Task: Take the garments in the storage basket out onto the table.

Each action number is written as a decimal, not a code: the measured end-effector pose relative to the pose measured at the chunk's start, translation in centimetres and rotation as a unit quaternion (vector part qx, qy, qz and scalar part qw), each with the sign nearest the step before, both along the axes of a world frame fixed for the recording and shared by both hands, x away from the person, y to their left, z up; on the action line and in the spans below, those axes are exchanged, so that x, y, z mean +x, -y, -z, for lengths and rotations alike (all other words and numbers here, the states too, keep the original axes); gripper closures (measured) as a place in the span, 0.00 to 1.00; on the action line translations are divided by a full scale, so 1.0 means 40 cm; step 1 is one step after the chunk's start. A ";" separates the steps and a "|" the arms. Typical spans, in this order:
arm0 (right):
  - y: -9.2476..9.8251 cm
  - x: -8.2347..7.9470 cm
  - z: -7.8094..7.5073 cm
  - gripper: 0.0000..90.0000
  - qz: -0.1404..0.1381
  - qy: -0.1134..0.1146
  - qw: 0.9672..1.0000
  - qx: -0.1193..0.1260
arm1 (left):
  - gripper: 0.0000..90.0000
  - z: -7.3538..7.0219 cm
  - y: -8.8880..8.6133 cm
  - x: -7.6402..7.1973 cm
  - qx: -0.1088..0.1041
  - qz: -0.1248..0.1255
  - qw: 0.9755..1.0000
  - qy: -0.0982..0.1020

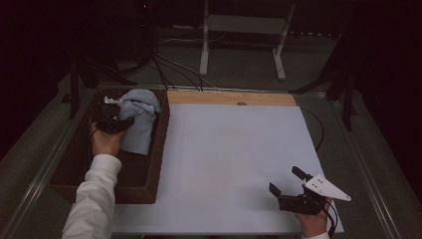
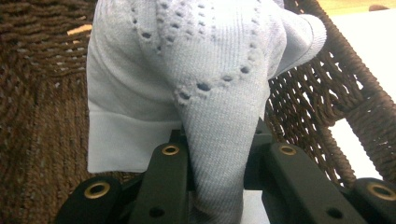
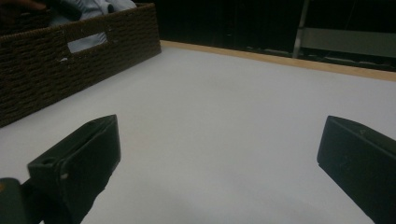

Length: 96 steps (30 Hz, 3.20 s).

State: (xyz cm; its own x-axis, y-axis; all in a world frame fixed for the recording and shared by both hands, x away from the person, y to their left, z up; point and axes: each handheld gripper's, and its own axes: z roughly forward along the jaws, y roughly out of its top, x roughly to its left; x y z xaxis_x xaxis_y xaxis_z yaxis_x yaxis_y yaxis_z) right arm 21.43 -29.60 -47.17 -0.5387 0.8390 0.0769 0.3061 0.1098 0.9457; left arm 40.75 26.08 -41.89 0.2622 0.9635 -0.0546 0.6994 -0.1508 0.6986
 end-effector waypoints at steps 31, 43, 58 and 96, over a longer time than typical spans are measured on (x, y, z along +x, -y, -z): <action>0.000 0.000 0.001 0.00 0.000 0.000 1.000 0.001 | 0.85 -0.053 0.012 -0.040 0.011 0.022 0.999 0.045; 0.001 0.000 0.000 0.00 0.001 0.000 1.000 0.002 | 0.85 -0.074 0.015 -0.057 0.008 0.029 0.998 0.062; 0.000 0.000 0.000 0.00 0.000 0.000 1.000 0.002 | 0.85 -0.111 0.014 -0.082 0.004 0.042 0.995 0.086; -0.001 0.000 0.001 0.00 0.000 0.000 1.000 0.002 | 0.85 -0.219 0.122 -0.111 -0.030 0.127 0.980 0.152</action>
